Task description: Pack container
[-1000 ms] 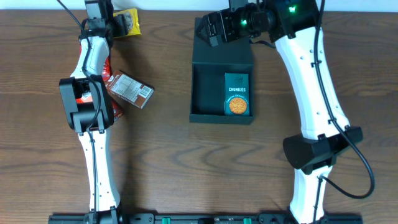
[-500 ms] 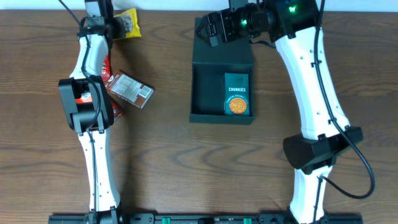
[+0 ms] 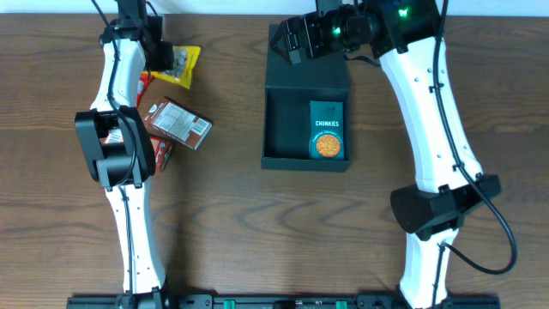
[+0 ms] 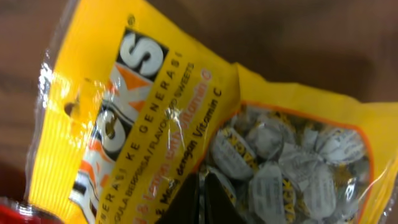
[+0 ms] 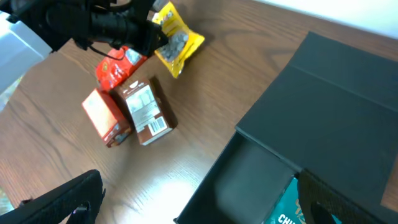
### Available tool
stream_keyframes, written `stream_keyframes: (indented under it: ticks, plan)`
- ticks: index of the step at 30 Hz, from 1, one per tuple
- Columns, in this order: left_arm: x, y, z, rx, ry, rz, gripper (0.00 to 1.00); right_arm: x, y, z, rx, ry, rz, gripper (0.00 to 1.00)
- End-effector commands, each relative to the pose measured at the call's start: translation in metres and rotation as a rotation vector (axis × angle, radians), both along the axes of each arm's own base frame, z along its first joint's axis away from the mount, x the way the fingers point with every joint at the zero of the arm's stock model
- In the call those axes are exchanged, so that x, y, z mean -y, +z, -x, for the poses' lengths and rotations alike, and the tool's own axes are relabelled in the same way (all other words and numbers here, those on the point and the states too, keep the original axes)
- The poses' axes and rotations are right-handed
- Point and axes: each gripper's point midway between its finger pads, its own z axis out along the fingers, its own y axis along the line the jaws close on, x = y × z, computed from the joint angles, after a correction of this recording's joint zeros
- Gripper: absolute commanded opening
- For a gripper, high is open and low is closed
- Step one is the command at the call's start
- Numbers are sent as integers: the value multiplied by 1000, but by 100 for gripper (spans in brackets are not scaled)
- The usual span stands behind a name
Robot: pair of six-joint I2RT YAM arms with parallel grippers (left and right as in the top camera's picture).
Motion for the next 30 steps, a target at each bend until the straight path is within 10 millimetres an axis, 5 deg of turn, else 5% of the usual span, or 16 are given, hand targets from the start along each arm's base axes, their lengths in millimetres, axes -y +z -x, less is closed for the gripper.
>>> stream_keyframes:
  ticks: [1,3,8,11,12,13,16,18,24,30]
  plan:
    - [2,1,12,-43,-58,-27,6,6,2,-1,9,-2,9,99]
    - [7,10,11,-29,-54,-20,6,8,2,-2,8,-6,9,99]
    - [27,79,-2,113,-33,-7,6,8,1,-2,8,-6,10,99]
    - [32,118,-5,186,118,79,6,9,2,-2,8,-8,10,99]
    - [29,126,-4,193,241,133,15,9,2,-2,9,-8,10,99]
    - [22,125,1,174,424,186,28,9,2,-2,9,-8,10,99]
    - [17,109,14,100,721,306,33,9,1,-2,8,-7,10,99]
    - [22,102,15,76,737,336,43,9,1,-1,3,-7,12,99]
    - [26,69,35,-103,939,479,40,11,-4,5,-5,25,41,99]
    - [28,39,33,-169,1000,530,49,14,-4,4,-1,25,45,99]
